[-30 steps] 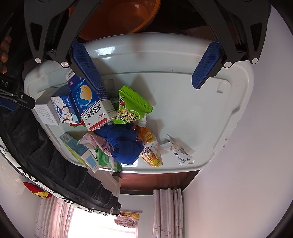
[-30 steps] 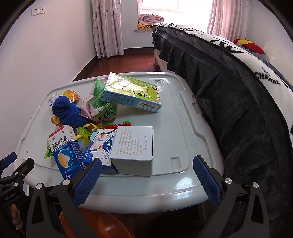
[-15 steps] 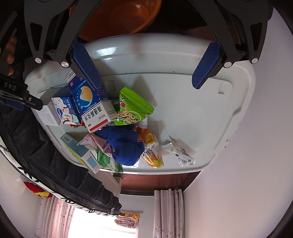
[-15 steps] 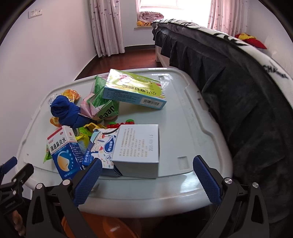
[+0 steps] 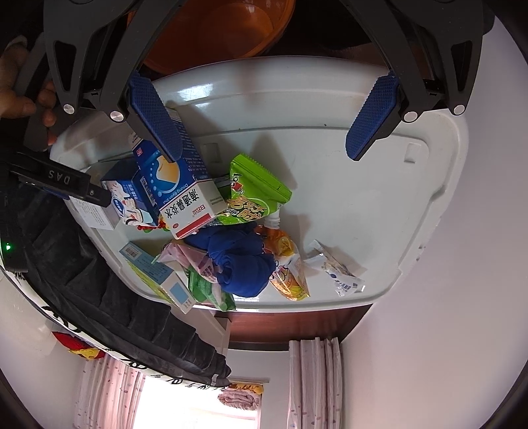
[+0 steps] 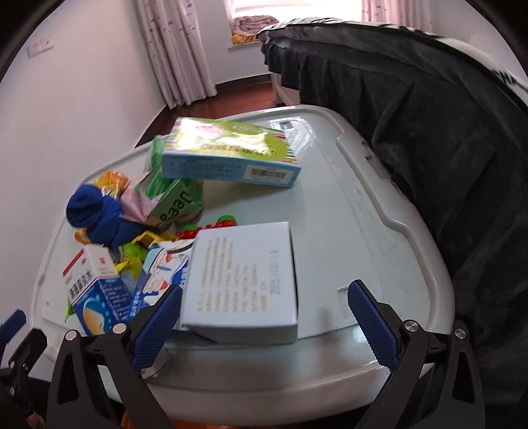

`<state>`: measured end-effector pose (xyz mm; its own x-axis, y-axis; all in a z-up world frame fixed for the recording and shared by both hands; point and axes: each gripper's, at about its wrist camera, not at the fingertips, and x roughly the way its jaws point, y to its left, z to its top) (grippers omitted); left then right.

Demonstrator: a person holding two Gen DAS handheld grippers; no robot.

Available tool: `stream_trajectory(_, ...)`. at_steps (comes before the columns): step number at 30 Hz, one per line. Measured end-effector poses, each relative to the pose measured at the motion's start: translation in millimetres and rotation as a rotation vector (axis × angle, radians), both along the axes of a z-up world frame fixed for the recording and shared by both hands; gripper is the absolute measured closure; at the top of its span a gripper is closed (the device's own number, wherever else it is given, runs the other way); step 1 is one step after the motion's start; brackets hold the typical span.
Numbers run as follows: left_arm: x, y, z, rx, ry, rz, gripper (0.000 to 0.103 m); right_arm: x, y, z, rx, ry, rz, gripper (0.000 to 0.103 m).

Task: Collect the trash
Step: 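Grasp the blue-white nasal spray box with the left gripper while the right grasps the white box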

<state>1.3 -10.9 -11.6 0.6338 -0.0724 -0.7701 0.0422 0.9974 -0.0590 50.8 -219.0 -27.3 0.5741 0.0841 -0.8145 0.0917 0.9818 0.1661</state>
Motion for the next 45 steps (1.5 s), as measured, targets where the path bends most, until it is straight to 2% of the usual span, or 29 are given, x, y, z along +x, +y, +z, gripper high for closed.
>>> stream_trajectory(4,0,-1,-2,-0.013,0.008,-0.006,0.007,1,-6,-2,0.047,-0.024,-0.005,0.021)
stream_trajectory(6,1,-3,-3,-0.013,0.013,-0.012,0.007,2,-9,-4,0.082,-0.037,-0.005,0.037)
stream_trajectory(15,-1,-12,-10,-0.009,0.038,-0.029,0.007,2,-9,-4,0.098,-0.074,0.02,0.041)
stream_trajectory(19,-6,-20,-14,-0.025,0.049,-0.024,0.007,-8,-16,13,0.129,-0.119,0.017,0.041)
stream_trajectory(22,-10,-29,-18,-0.061,0.055,-0.004,0.007,-13,-23,31,0.115,-0.152,0.018,0.041)
stream_trajectory(24,-12,-38,-21,-0.116,0.065,0.017,0.007,-17,-28,42,0.099,-0.177,0.026,0.041)
stream_trajectory(28,-10,-56,-18,-0.17,0.034,0.062,0.007,-27,-41,58,0.069,-0.227,0.041,0.041)
stream_trajectory(31,1,-61,-15,-0.192,0.031,0.158,0.007,-32,-49,61,0.056,-0.245,0.041,0.041)
stream_trajectory(35,23,-53,-27,-0.259,0.069,0.337,0.007,-35,-58,58,0.086,-0.241,0.033,0.041)
stream_trajectory(37,31,-50,-34,-0.282,0.083,0.385,0.007,-36,-59,56,0.091,-0.238,0.035,0.041)
stream_trajectory(38,35,-50,-37,-0.285,0.086,0.395,0.007,-36,-59,55,0.093,-0.237,0.036,0.041)
stream_trajectory(43,53,-60,-48,-0.204,0.108,0.394,0.007,-35,-61,50,0.102,-0.23,0.046,0.041)
stream_trajectory(44,56,-62,-52,-0.184,0.116,0.388,0.012,-35,-61,49,0.106,-0.227,0.045,0.041)
stream_trajectory(45,56,-62,-54,-0.172,0.11,0.384,0.024,-35,-62,49,0.105,-0.226,0.044,0.041)
